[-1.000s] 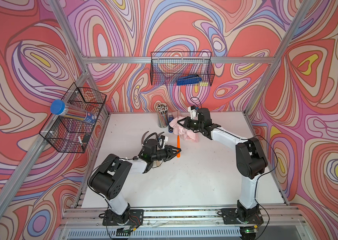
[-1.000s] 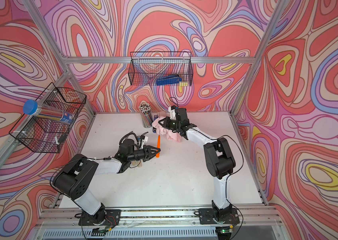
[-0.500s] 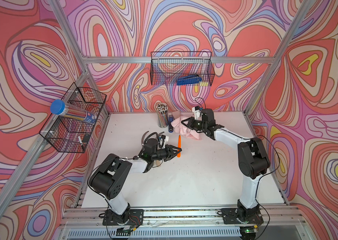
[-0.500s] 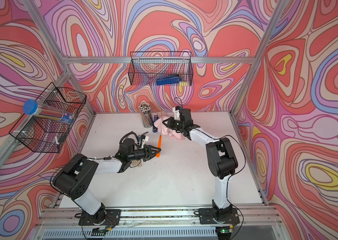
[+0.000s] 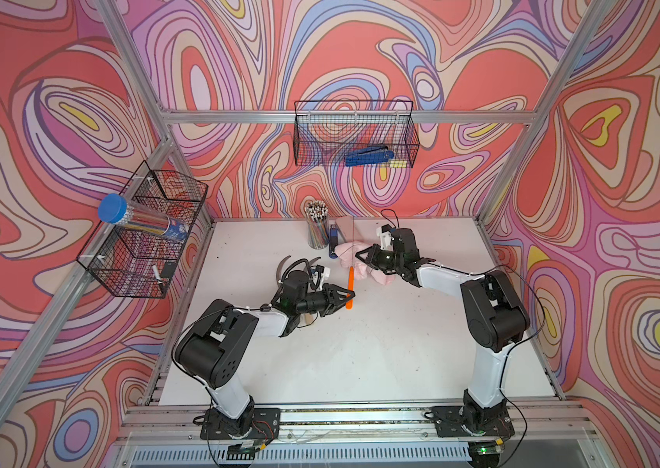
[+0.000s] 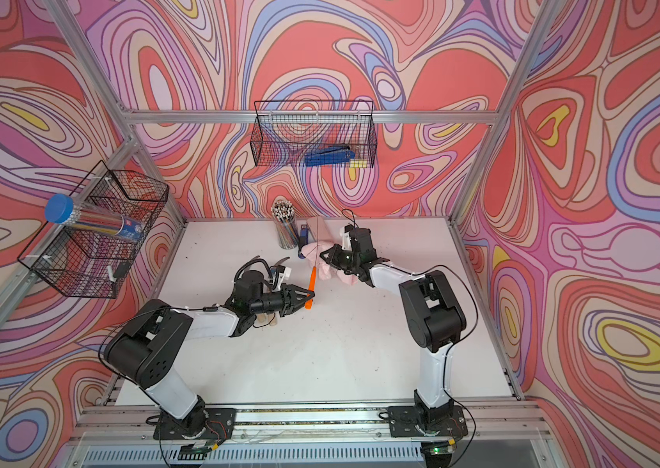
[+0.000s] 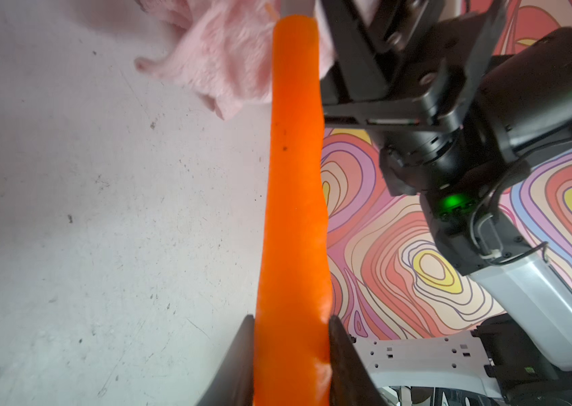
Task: Wipe small sickles with rags
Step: Wipe the small sickle, then place the small sickle at the center of the board.
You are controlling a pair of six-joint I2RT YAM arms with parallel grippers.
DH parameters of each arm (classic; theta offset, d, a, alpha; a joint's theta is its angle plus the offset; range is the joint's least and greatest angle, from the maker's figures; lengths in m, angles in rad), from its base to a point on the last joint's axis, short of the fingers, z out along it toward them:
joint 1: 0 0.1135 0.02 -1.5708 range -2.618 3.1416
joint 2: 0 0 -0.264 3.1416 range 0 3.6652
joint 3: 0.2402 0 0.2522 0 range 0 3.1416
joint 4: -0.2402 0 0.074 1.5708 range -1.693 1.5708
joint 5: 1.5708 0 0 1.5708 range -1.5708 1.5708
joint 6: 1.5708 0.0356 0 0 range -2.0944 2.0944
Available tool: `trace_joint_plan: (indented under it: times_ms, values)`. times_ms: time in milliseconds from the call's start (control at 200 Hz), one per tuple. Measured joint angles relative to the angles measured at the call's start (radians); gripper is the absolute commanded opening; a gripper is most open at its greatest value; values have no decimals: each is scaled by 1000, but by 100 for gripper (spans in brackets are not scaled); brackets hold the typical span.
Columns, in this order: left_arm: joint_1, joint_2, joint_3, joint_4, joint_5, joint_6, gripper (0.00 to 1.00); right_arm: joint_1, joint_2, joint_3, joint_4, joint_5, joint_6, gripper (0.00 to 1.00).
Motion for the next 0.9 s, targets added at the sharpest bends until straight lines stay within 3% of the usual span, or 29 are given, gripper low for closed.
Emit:
trace_joint_plan:
  times_ms: [280,456,681,821,901]
  values:
    - [0,0,0,1,1,0,0,-13,38,317,-128,53,-47,0]
    - [0,0,0,3,2,3,0,-13,55,420,-192,57,-66,0]
    - [0,0,0,2,3,-1,0,-13,53,403,-199,56,-82,0]
    - [0,-2,0,-12,1,6,0,-13,47,278,-178,79,-80,0]
    - [0,-30,2,-107,-26,53,0,-17,39,188,-192,128,-72,0]
